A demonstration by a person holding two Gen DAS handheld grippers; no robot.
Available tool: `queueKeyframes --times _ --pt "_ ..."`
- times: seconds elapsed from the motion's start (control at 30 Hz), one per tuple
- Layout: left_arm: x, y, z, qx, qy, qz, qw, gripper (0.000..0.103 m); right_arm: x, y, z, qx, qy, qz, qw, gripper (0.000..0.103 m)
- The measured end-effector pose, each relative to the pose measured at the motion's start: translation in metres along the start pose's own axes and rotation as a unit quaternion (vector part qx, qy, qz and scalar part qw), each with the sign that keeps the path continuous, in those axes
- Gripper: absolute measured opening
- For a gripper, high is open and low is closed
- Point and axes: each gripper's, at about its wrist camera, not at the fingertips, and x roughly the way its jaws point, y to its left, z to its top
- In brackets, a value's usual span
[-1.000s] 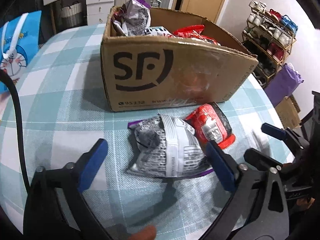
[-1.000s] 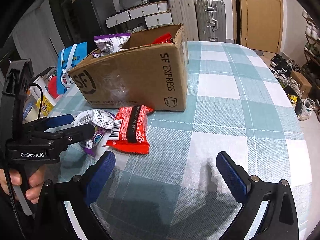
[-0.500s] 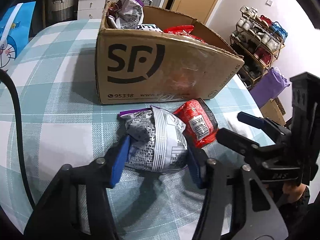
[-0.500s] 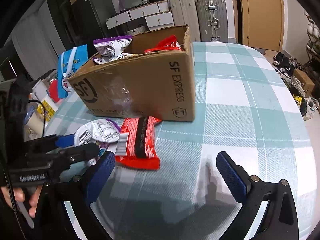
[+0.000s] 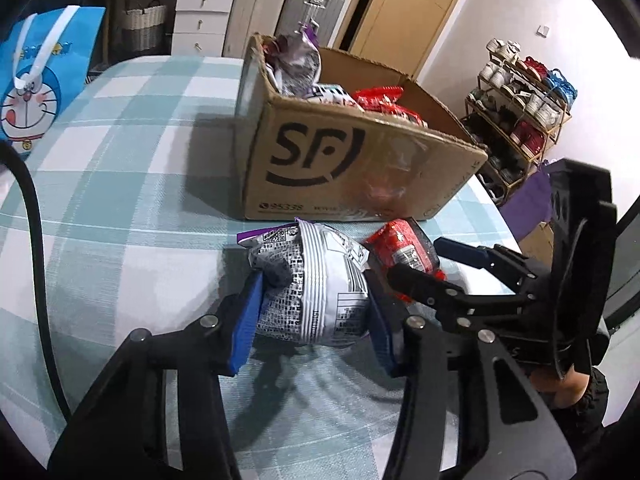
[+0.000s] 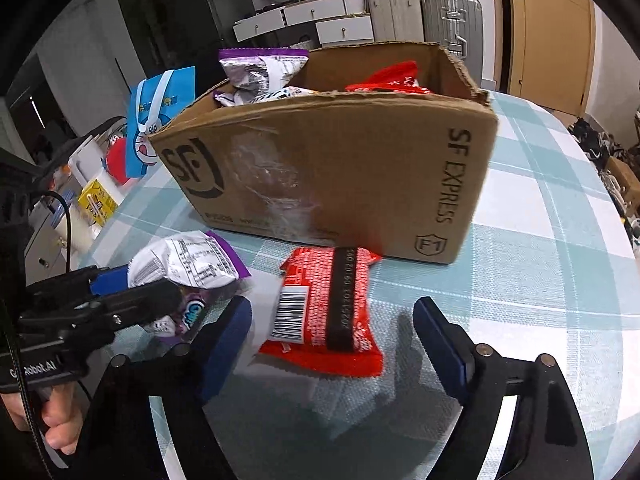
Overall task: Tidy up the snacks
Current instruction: 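Grasp the silver-white bag with the left gripper while the right gripper grasps the red bar pack, then carry both held snacks over the box and lower them inside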
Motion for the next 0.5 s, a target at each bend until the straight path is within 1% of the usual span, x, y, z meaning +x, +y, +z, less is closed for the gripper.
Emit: queueKeyframes --times 0.03,0.07,0.13,0.2,0.23,0.27,0.37,0.43,0.47,0.5 --pt "-0.003 0.001 0.0 -0.001 -0.003 -0.002 1.0 0.045 0.001 0.001 0.0 -0.001 0.002 0.002 1.0 0.08" --pt "-0.006 0.002 0.0 -0.001 -0.005 -0.002 1.0 0.045 0.002 0.003 0.0 -0.004 0.003 0.001 1.0 0.074" --pt "-0.01 0.003 -0.001 0.0 -0.007 0.001 1.0 0.045 0.004 0.006 0.0 -0.009 0.004 0.001 1.0 0.072" --pt "-0.012 0.003 -0.002 -0.001 -0.01 0.002 0.9999 0.045 0.006 0.009 0.0 -0.014 0.004 0.001 1.0 0.064" --pt "-0.014 0.004 -0.002 -0.002 -0.011 0.002 0.9999 0.045 0.007 0.01 -0.001 -0.015 0.006 0.002 1.0 0.058" --pt "-0.013 0.004 -0.003 -0.003 -0.011 0.002 0.9999 0.045 0.008 0.011 -0.002 -0.019 0.009 0.0 1.0 0.054" --pt "-0.016 0.005 -0.004 -0.003 -0.012 0.005 0.9999 0.045 0.008 0.015 -0.005 -0.031 0.002 -0.01 0.999 0.05" --pt "-0.017 0.005 -0.004 -0.005 -0.014 0.005 0.9999 0.045 0.005 0.018 -0.007 -0.037 -0.002 -0.01 0.999 0.048" --pt "-0.017 0.005 -0.004 -0.006 -0.014 0.004 0.9999 0.045 0.004 0.019 -0.009 -0.039 -0.004 -0.008 0.999 0.044" --pt "-0.018 0.005 -0.004 -0.006 -0.016 0.004 0.9998 0.045 0.003 0.02 -0.01 -0.042 -0.008 -0.006 0.999 0.043"
